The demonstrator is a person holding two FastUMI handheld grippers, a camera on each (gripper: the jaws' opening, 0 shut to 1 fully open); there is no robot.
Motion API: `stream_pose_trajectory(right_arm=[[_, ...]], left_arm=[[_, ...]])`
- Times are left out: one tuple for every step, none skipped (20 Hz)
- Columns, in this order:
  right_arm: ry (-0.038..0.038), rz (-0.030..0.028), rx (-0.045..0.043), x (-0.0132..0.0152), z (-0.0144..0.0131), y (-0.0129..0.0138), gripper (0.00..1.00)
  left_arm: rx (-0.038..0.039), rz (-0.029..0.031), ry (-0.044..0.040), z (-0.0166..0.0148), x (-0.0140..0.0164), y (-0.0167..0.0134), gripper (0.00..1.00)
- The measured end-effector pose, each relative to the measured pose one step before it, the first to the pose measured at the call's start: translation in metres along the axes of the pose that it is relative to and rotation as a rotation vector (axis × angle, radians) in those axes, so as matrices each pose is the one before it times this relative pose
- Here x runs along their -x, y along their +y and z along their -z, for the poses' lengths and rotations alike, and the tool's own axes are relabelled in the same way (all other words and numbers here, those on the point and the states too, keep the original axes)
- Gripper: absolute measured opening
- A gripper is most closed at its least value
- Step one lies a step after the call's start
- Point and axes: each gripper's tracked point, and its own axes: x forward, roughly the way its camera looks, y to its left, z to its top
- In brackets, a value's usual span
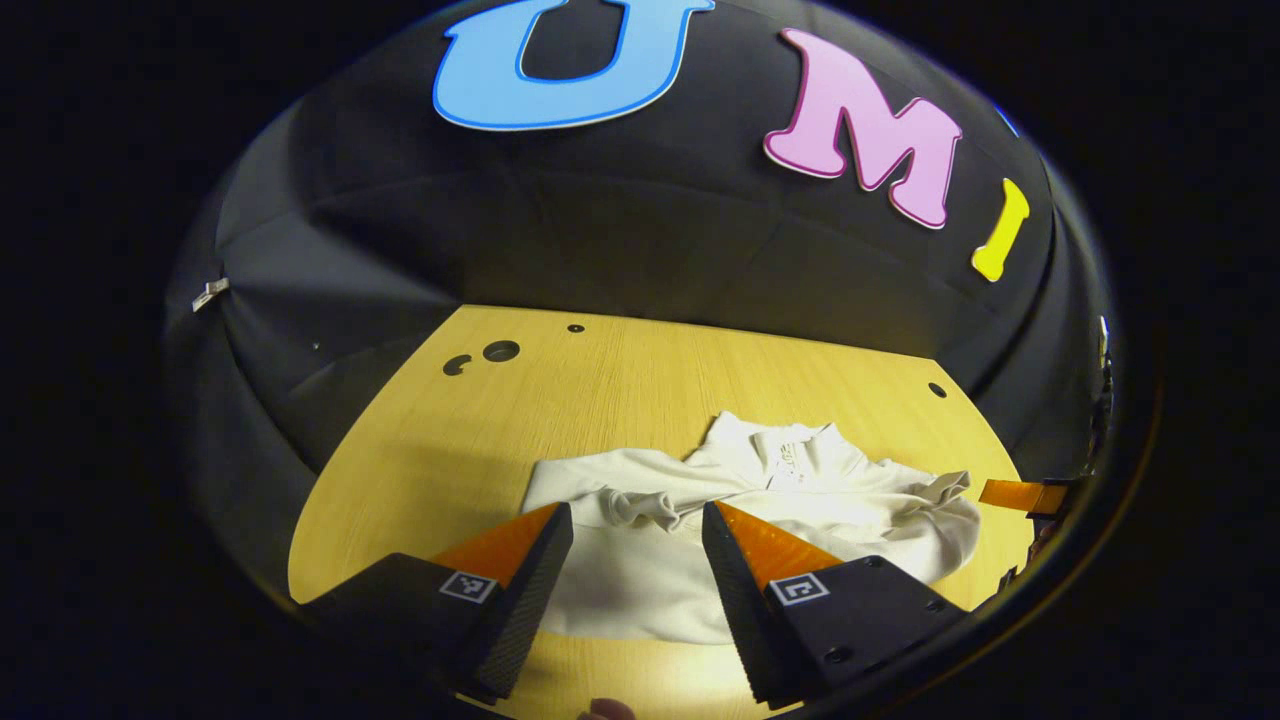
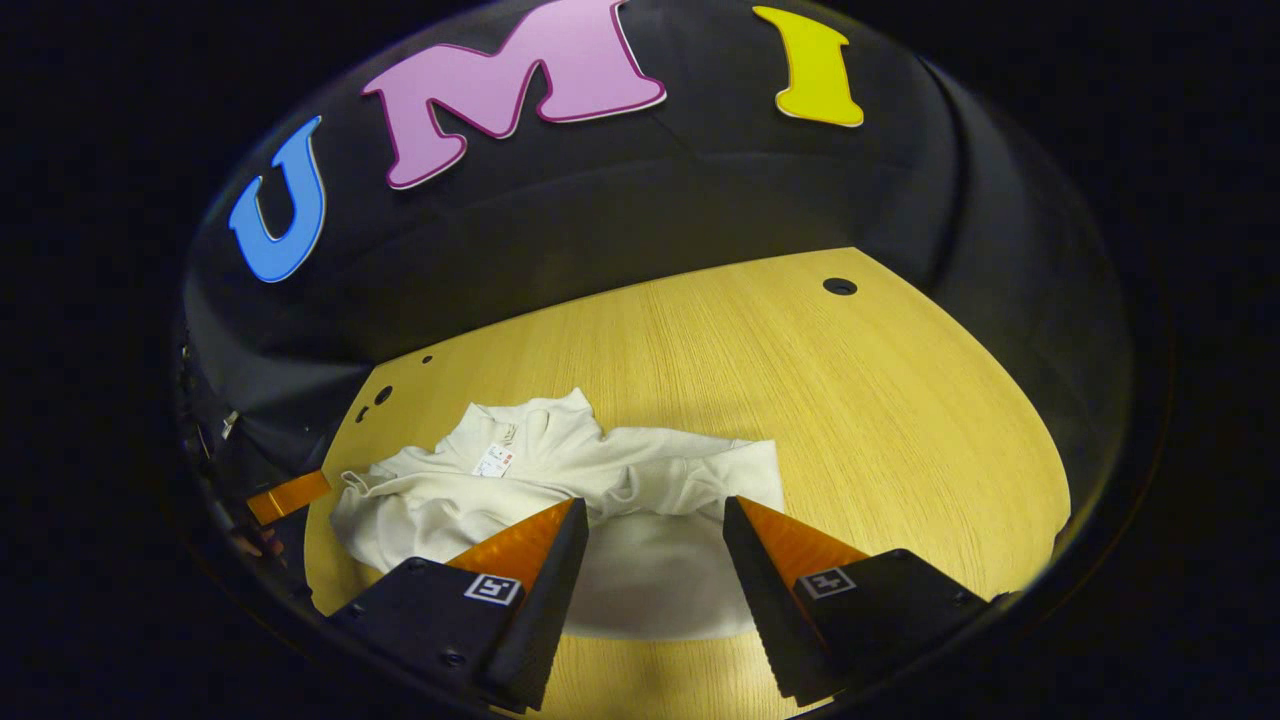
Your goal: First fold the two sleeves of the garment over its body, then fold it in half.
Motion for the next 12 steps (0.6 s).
stream_pose_trajectory(right_arm=[[-0.00202, -0.00366, 0.01254, 0.00806, 0.00248, 0.00261, 0.84], [-0.00277, -0.00519, 0.00743, 0.00725, 0.00206, 0.00293, 0.84], [-0.00449, -0.00585, 0.00165, 0.0074, 0.00181, 0.00353, 0.84], [-0.00256, -0.00937, 0.00147, 0.00562, 0.00327, 0.00412, 0.85], [-0.0091, -0.00104, 0.00455, 0.00689, 0.00125, 0.00271, 0.84], [-0.00874, -0.00302, 0.00413, 0.00724, 0.00201, 0.00269, 0.85], [-0.00578, -0.00107, 0.00273, 0.00589, 0.0015, 0.00232, 0.85], [0.00062, -0.00887, -0.00158, 0.00641, 0.00266, 0.00359, 0.85], [-0.00122, -0.00787, -0.00388, 0.00549, 0.00193, 0.00266, 0.85], [-0.00101, -0.00479, -0.00423, 0.00513, 0.0013, 0.0008, 0.85], [-0.00054, -0.00483, -0.00258, 0.00507, 0.00107, 0.00066, 0.85], [-0.00453, 0.00196, -0.00256, 0.00521, 0.00147, -0.00109, 0.85]], left_arm=[[-0.00641, 0.00589, -0.00703, 0.00028, 0.00811, -0.00396, 0.84], [-0.01104, 0.00701, -0.00664, 0.00013, 0.00874, -0.00403, 0.84], [-0.01761, 0.0057, -0.0108, -0.00036, 0.00764, -0.00397, 0.84], [-0.02038, 0.0039, -0.01126, -0.00046, 0.00891, -0.00372, 0.84], [-0.01822, 0.00691, -0.01099, 0.00076, 0.00886, -0.00553, 0.84], [-0.01371, 0.00892, -0.00665, 0.00064, 0.00826, -0.00581, 0.84], [-0.00948, 0.00914, -0.00554, 0.00158, 0.00762, -0.00566, 0.83], [-0.00131, 0.00938, -0.00142, 0.00145, 0.00601, -0.00633, 0.83], [-0.00057, 0.01031, -0.00106, 0.00178, 0.00691, -0.00494, 0.84], [-0.00102, 0.00456, -0.00129, 0.00181, 0.00637, -0.00359, 0.83], [-0.00107, 0.00335, -0.00255, 0.00181, 0.00456, -0.00293, 0.84], [0.00298, 0.00164, 0.00209, 0.00273, 0.00534, -0.00232, 0.83]])
